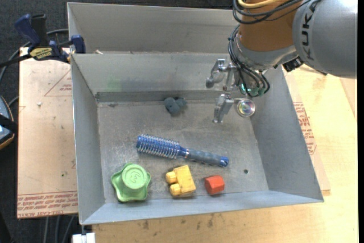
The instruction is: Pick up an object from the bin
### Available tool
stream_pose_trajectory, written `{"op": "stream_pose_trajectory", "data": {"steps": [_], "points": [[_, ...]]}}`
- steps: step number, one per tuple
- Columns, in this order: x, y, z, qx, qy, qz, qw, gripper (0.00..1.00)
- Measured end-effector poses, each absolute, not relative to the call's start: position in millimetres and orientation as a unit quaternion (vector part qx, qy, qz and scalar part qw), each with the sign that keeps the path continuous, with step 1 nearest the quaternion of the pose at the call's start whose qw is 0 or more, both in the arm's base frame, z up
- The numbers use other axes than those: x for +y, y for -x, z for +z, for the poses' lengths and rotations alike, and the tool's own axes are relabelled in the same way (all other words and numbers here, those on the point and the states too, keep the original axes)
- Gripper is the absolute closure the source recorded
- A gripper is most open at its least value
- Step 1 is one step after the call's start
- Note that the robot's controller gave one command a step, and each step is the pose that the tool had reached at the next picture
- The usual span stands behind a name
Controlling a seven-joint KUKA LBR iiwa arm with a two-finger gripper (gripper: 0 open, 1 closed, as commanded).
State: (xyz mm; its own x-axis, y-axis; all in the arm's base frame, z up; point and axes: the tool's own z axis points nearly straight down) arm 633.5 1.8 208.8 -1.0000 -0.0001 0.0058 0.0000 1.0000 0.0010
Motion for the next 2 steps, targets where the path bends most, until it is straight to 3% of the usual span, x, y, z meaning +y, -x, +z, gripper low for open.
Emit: {"op": "stream_pose_trajectory", "data": {"steps": [1,2], "points": [[51.7,-533.4,105.0,-0.997,-0.073,-0.001,0.006,0.0],[49.6,-538.2,109.8,-0.997,-0.071,0.0,0.0,1.0]]}}
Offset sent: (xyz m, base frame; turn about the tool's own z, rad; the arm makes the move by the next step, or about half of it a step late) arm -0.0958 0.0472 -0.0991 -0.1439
